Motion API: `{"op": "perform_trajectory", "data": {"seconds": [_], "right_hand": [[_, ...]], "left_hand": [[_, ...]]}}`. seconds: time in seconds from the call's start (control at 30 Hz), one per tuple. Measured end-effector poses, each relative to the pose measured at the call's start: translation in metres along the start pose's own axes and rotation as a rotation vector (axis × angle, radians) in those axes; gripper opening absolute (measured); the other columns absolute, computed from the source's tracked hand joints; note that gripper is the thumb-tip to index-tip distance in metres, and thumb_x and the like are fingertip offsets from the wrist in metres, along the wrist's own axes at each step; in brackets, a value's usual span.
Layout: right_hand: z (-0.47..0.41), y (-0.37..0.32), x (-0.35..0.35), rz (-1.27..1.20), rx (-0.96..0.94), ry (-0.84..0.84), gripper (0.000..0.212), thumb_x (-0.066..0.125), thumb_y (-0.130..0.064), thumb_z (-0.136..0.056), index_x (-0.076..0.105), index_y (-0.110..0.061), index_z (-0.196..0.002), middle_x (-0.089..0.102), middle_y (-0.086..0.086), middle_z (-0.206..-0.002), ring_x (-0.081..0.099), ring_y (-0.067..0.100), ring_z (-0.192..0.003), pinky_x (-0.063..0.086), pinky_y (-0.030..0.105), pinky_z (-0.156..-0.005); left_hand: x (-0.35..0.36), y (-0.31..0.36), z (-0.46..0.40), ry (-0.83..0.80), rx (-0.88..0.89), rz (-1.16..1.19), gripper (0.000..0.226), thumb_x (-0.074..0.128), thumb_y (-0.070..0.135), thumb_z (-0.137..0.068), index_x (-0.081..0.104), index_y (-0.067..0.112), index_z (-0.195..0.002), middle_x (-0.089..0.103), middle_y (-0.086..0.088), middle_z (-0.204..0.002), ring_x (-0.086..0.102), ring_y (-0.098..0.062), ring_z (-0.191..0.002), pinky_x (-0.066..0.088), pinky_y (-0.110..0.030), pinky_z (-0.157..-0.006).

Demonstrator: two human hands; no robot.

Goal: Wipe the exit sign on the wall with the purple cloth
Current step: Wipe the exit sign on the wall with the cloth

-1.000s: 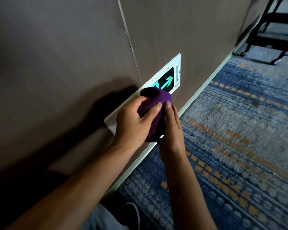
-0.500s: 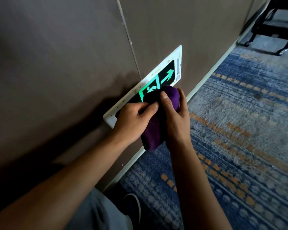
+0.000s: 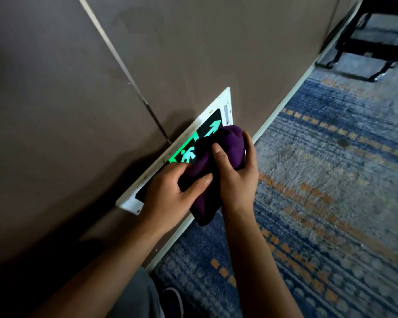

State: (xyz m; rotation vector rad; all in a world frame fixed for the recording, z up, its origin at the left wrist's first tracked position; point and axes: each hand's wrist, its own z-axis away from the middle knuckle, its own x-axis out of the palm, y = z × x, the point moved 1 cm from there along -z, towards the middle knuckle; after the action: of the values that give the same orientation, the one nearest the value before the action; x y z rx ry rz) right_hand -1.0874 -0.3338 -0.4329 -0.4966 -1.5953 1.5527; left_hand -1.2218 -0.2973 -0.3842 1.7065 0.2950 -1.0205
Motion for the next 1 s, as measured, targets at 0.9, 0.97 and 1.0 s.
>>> {"op": "perform_trajectory", "data": {"seconds": [0.9, 0.97, 1.0], "right_hand": [[-0.028, -0.011, 0.002, -0.296, 0.47, -0.362, 0.06, 0.077, -0.059, -0.08, 0.066, -0.033, -0.133, 0.078, -0.002, -0.123, 0.076, 0.015, -0.11, 0.062, 0.028, -0.083], [-0.025, -0.01, 0.001, -0.282, 0.426, -0.3, 0.058, 0.08, -0.055, -0.08, 0.065, -0.033, -0.132, 0.078, -0.002, -0.121, 0.077, 0.015, -0.109, 0.063, 0.028, -0.08], [-0.025, -0.007, -0.002, -0.265, 0.403, -0.262, 0.062, 0.081, -0.053, -0.079, 0.064, -0.029, -0.133, 0.078, -0.001, -0.121, 0.077, 0.017, -0.108, 0.063, 0.029, -0.082]], "left_hand": [[-0.005, 0.05, -0.041, 0.042, 0.072, 0.174, 0.058, 0.062, 0.02, -0.098, 0.045, 0.033, -0.151, 0.051, 0.035, -0.142, 0.048, 0.009, -0.136, 0.042, -0.017, -0.111], [-0.009, 0.054, -0.045, 0.025, 0.088, 0.108, 0.056, 0.064, 0.016, -0.096, 0.049, 0.029, -0.149, 0.056, 0.027, -0.139, 0.051, 0.01, -0.132, 0.043, -0.018, -0.11], [-0.01, 0.056, -0.046, 0.02, 0.094, 0.083, 0.055, 0.065, 0.014, -0.095, 0.051, 0.028, -0.147, 0.061, 0.022, -0.136, 0.055, 0.008, -0.129, 0.046, -0.022, -0.11]]}}
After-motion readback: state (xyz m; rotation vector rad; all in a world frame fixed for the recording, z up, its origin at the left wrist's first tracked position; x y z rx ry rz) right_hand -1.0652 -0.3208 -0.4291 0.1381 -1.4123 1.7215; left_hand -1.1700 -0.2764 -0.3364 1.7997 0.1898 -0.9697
